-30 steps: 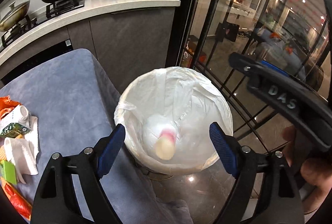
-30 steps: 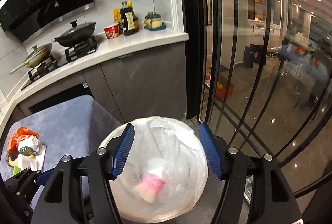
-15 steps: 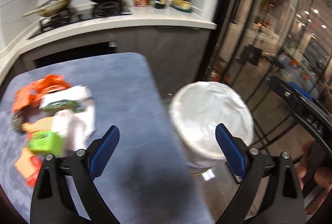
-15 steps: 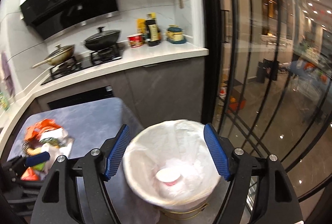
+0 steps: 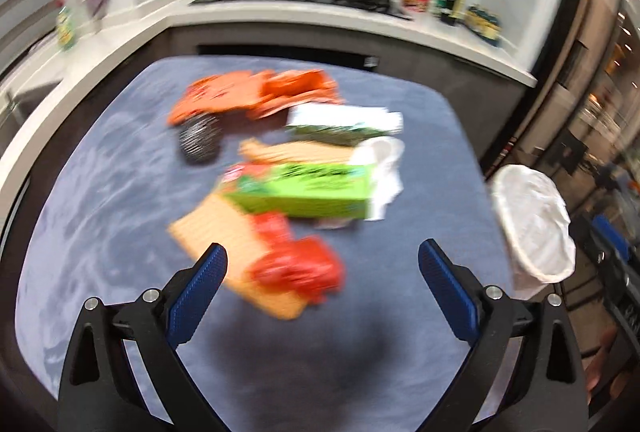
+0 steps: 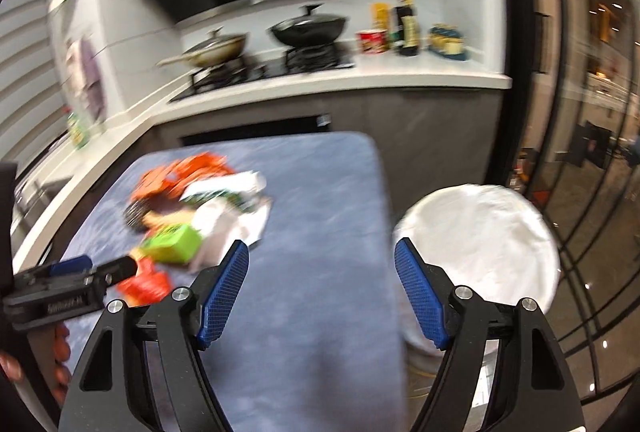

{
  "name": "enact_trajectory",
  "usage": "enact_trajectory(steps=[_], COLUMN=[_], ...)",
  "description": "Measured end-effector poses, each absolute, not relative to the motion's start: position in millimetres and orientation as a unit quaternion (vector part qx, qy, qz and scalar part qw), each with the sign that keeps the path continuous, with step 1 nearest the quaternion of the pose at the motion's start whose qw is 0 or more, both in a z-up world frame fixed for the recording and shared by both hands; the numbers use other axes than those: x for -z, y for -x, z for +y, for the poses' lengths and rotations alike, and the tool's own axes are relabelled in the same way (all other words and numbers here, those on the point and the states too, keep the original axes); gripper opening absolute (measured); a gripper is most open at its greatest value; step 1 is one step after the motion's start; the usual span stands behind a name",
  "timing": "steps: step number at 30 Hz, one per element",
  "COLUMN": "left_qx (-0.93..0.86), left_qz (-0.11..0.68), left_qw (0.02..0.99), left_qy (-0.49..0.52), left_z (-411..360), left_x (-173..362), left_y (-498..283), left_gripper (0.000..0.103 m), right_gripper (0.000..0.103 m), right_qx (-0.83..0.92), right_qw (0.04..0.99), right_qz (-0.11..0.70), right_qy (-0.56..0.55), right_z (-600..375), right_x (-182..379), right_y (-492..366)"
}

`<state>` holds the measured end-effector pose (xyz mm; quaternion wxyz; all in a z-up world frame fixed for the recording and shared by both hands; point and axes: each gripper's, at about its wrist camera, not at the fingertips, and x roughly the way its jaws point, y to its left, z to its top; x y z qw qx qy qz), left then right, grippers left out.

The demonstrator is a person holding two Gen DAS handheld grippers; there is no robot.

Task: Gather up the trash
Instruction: 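Return both tools to the table and grasp the red plastic bag with the right tool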

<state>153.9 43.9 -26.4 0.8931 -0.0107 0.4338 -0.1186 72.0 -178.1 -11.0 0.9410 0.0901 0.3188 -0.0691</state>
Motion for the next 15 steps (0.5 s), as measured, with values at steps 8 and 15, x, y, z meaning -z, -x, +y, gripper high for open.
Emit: enact_trajectory(steps=[8,15], left_qx=[0.064,0.037], left_qz=[0.445,0.463], left_qw=[0.892,0.882], left_qy=[0.041,0.075], left_z=[120.5,159.7], left_x=[40.8,58.5], left_y=[-157.2,-164.6], left_gripper=[0.092,0.092], right_gripper=[0.073,0.073], right_qx=[-0.007,-0.053], right_qw=[0.931,0.92], right_qz=[0.359,0.385], right_qy=[-0.069,-0.054], right_z=[-96.6,-43.9], right_x=[38.7,62.3], right_y=[-97.2,-119.1])
